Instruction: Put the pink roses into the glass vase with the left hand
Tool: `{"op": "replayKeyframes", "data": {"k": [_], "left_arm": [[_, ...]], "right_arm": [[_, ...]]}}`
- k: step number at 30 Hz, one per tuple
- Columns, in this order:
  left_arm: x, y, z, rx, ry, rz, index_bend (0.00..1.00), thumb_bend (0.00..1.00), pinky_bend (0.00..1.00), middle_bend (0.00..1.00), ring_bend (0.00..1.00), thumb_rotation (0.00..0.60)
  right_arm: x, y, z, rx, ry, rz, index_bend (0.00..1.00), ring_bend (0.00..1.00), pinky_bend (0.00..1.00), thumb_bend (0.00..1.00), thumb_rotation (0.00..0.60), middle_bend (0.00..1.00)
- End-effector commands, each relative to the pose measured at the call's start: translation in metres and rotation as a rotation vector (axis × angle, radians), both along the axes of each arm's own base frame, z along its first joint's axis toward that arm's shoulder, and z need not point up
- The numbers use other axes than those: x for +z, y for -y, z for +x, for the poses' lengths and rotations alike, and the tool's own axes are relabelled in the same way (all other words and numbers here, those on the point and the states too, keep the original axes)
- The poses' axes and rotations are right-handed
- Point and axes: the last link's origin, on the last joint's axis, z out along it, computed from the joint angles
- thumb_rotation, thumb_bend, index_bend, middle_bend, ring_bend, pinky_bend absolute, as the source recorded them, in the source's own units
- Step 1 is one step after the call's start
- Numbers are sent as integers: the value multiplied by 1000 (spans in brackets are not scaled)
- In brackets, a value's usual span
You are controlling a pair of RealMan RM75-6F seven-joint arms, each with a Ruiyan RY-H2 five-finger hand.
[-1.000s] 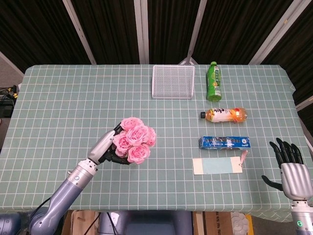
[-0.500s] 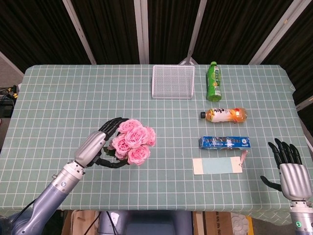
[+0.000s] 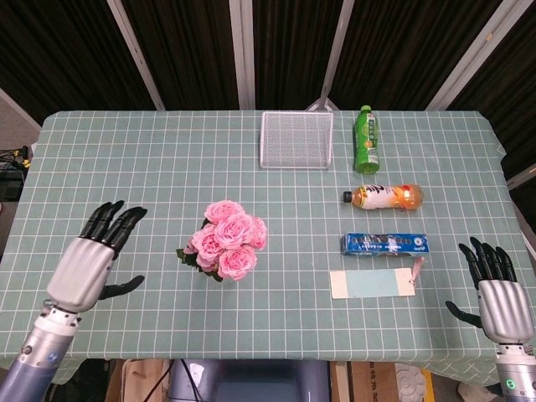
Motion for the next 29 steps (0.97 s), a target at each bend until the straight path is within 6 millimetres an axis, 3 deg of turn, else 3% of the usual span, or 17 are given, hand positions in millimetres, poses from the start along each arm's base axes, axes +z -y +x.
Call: {"op": "replayKeyframes", "data": {"k": [1,5,9,18,29], "left_arm": [[5,32,-65,137,-120,154,108,166,51,105,0,600],[6,48,-109,258,-78,215,132,167,52,104,0,600],[6,54,-137,301,1,248,140,168,51,104,0,600],[1,52,-141,272,48,237,141,170,51,104,0,600],[10,43,-152,328,44,254,147,170,51,104,0,600]], "right_arm": [[0,0,0,1,0,4,99,1,0,154,600,36],[-2,0,1,9,-3,11,99,0,0,154,600,36],[-3,-1,3,21,-8,18,99,0,0,155,600,36],[1,-3,5,38,-10,0,99,0,0,154,600,36],[4,-3,5,34,1,-2,99,0,0,154,600,36]]}}
